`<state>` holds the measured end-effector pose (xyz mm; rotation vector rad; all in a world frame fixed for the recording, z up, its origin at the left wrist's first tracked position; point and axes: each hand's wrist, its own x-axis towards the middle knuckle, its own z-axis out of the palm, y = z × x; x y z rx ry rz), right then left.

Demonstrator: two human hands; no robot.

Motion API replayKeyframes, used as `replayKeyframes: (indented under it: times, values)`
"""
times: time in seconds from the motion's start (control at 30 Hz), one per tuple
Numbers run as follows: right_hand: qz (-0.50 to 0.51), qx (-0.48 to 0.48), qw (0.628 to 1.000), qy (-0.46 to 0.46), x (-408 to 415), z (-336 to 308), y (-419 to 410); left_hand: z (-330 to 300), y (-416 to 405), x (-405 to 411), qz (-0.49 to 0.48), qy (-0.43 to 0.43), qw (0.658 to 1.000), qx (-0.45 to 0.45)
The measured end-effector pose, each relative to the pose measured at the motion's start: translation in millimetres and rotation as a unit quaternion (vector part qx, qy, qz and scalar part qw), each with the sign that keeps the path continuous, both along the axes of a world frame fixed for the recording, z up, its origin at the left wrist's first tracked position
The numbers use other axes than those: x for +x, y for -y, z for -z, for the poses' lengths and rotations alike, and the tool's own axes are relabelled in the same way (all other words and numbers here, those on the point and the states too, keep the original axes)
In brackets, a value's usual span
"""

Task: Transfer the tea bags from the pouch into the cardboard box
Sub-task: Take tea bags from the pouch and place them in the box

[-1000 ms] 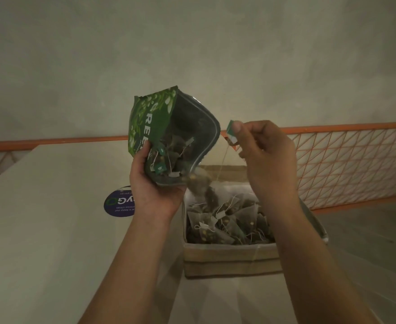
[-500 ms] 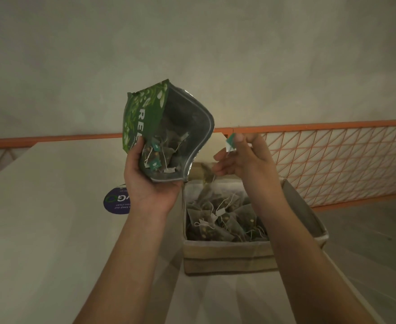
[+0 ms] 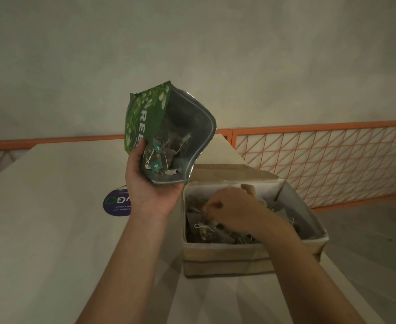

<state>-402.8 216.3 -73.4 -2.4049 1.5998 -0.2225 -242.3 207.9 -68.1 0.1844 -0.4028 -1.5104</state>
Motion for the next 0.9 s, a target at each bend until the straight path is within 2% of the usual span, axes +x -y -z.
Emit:
replayKeyframes:
  times: [0.07, 0.1, 0.17, 0.2, 0.23, 0.27, 0.37, 0.47, 0.53, 0.7, 0.9]
  values:
    - [0.027, -0.086, 0.994, 0.066, 0, -5, -2, -1, -1, 0, -0.003, 0.004, 1.000, -0.001]
    - [0.042, -0.128, 0.980, 0.143, 2, -9, -4, -1, -1, 0, -0.004, 0.003, 1.000, 0.000]
    - [0.064, -0.203, 0.924, 0.317, 10, -18, -10, -1, 0, -1, -0.005, 0.004, 1.000, -0.001]
    - [0.066, -0.235, 0.891, 0.383, 15, -22, -14, 0, 0, -1, -0.006, 0.008, 1.000, -0.002]
    - [0.058, -0.268, 0.870, 0.410, 20, -27, -17, 1, 1, -1, -0.006, 0.014, 1.000, -0.003]
    - [0.044, -0.304, 0.864, 0.399, 27, -30, -19, 1, 2, -1, -0.005, 0.020, 1.000, -0.005]
    - [0.023, -0.379, 0.883, 0.276, 44, -35, -14, 3, 1, -3, 0.002, 0.028, 1.000, 0.002]
    - [0.054, -0.437, 0.892, 0.108, 57, -39, -4, 3, -1, -6, -0.001, 0.028, 0.999, 0.016]
    - [0.088, -0.441, 0.893, 0.031, 64, -42, -1, 3, -1, -6, -0.003, 0.022, 0.999, 0.026]
    - [0.127, -0.417, 0.899, -0.039, 75, -47, -2, 3, 1, -5, 0.009, 0.002, 1.000, 0.020]
    - [0.155, -0.413, 0.897, -0.023, 74, -45, -2, 5, 1, -6, 0.001, 0.008, 1.000, 0.021]
